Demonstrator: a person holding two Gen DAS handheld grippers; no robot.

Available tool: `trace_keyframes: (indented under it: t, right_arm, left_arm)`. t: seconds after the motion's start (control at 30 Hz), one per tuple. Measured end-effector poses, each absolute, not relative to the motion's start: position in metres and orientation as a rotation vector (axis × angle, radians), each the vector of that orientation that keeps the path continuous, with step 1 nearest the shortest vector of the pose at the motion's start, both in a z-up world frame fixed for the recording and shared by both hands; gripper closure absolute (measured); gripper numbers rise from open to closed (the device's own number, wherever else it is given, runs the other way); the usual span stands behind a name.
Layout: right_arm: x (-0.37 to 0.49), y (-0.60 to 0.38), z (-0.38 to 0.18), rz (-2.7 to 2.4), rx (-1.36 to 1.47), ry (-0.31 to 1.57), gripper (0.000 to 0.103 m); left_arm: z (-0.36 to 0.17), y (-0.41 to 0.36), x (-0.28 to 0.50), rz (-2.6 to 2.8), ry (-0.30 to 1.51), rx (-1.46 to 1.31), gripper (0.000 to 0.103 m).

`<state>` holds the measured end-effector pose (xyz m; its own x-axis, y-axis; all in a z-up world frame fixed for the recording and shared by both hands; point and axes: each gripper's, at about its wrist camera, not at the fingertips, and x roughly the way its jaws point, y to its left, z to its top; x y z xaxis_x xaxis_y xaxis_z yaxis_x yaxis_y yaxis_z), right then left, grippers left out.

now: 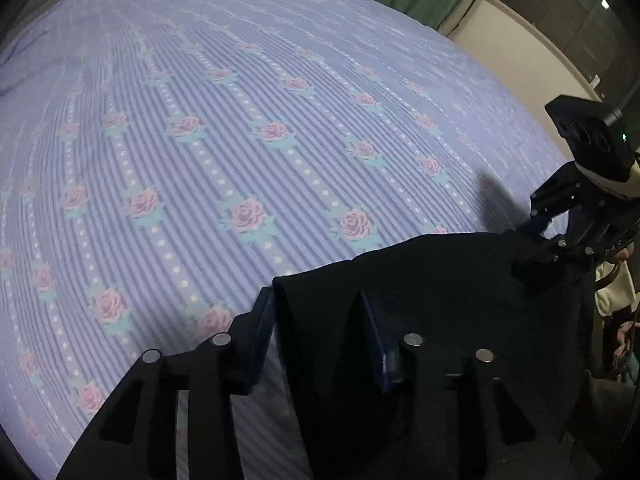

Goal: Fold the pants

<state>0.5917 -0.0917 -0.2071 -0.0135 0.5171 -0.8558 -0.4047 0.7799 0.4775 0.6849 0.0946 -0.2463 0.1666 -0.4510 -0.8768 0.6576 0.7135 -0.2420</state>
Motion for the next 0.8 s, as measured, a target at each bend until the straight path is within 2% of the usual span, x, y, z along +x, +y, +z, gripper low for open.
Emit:
trace_keyframes:
  t: [0.03,0.07,0.17,0.3,0.33,0.37,0.6,0.8]
  right_arm:
    - [0.591,-0.092,-0.206,0.741,0.097,1.401,0.081]
    - [0.588,-0.091,-0.202,0.747,0.088,1.382,0.085]
    - [0.578,-0.084,-0.187,0.752,0.036,1.326,0.089]
    - [0.556,-0.070,-0.158,0.751,-0.042,1.236,0.090]
    - [0.550,-0.066,-0.149,0.749,-0.071,1.211,0.090]
    - [0.540,-0.062,-0.138,0.746,-0.108,1.178,0.090]
    - [0.464,-0.031,-0.084,0.753,-0.270,1.011,0.090]
    - [0.394,-0.003,-0.070,0.785,-0.389,0.919,0.091]
  left_arm:
    - [-0.242,0.096,0.681,-0.801,1.136,0.222,0.065]
    - [-0.236,0.096,0.676,-0.803,1.109,0.245,0.069]
    - [-0.219,0.101,0.663,-0.799,1.050,0.263,0.072]
    - [-0.184,0.114,0.637,-0.777,0.959,0.266,0.075]
    - [-0.176,0.116,0.631,-0.765,0.941,0.275,0.079]
    - [-0.166,0.120,0.620,-0.742,0.919,0.289,0.089]
    - [-0.120,0.152,0.535,-0.672,0.830,0.262,0.092]
    - [-0.112,0.178,0.449,-0.596,0.832,0.234,0.097]
